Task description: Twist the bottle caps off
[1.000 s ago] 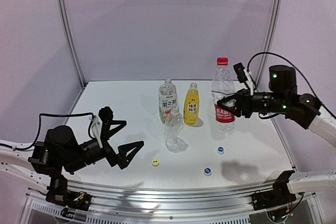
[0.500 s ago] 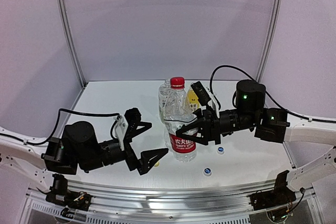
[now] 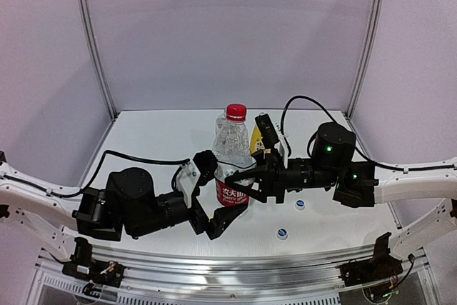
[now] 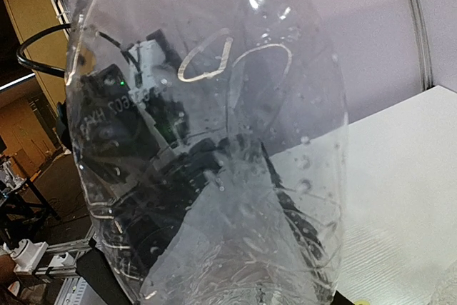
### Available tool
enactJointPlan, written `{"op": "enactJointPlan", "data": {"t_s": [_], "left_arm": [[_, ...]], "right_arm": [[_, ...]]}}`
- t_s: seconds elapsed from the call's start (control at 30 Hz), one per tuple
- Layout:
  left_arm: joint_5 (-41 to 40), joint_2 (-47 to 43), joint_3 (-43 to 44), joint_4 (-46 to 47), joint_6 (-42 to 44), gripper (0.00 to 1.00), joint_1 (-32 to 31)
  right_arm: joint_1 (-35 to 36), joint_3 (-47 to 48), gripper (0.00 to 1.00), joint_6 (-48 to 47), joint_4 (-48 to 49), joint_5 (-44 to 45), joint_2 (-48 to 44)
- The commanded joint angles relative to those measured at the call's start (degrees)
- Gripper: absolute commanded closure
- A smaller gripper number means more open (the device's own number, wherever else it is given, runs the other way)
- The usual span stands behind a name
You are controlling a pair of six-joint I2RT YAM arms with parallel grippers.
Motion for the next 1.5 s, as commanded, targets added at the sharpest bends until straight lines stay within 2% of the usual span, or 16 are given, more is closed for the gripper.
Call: {"op": "enactJointPlan", "data": {"t_s": [0.0,0.17,0.33,0.6,0.7,0.77,0.8,0.9,1.03,1.2,1.27,1.3,1.4,1.47], "left_arm": [[-3.8,1.1,1.7,-0.5,3.0,0.03,-0.1],[-1.6,1.4,2.6,-2.0,3.1,0.09,1.3],[3.0,0.9,3.2,-4.5,1.6,0.21,4.1],[11.6,-2.9,-0.9,-4.6,2.2,0.35,9.4],[14.2,-4.4,-2.0,-5.3,3.5,0.39,10.5],[15.5,-5.2,-2.7,-5.4,4.3,0.4,10.7],[15.9,-5.7,-3.0,-5.4,4.6,0.41,10.7],[15.0,-7.4,-4.8,-6.2,5.3,0.43,10.8],[13.2,-11.5,-10.1,-6.8,5.1,0.53,11.4],[6.9,-15.7,-15.4,-10.1,5.5,0.79,11.4],[2.9,-15.6,-14.9,-13.2,6.5,0.97,11.4],[0.3,-15.0,-14.1,-15.5,6.7,1.0,11.4],[-7.2,-11.6,-10.4,-22.0,8.0,1.0,10.7],[-14.5,-8.3,-7.9,-24.9,10.0,1.0,9.1]], "right_arm": [[1.3,-0.3,0.55,0.8,5.4,-0.3,1.9],[1.8,0.2,0.54,0.7,5.9,-1.7,2.9],[2.3,1.2,0.53,0.0,5.1,-2.5,4.0],[2.4,3.6,0.43,-3.9,-3.3,-0.1,1.8],[2.4,6.2,0.32,-5.7,-7.7,-0.5,2.4],[2.4,8.0,0.03,-7.5,-11.1,0.3,2.6],[2.4,8.9,0.01,-8.7,-13.1,1.4,2.4],[2.4,13.7,0.01,-12.2,-21.0,4.8,1.1],[2.4,20.3,0.01,-16.0,-34.7,9.6,-1.7],[2.2,18.9,0.01,-19.4,-41.3,21.5,-6.4],[1.9,17.2,0.01,-21.8,-41.4,22.5,-7.5],[1.8,17.4,0.04,-23.0,-43.3,23.7,-7.1],[1.8,22.4,0.14,-23.9,-52.6,28.7,-1.9],[1.7,26.4,0.2,-23.4,-57.3,28.8,2.5]]}}
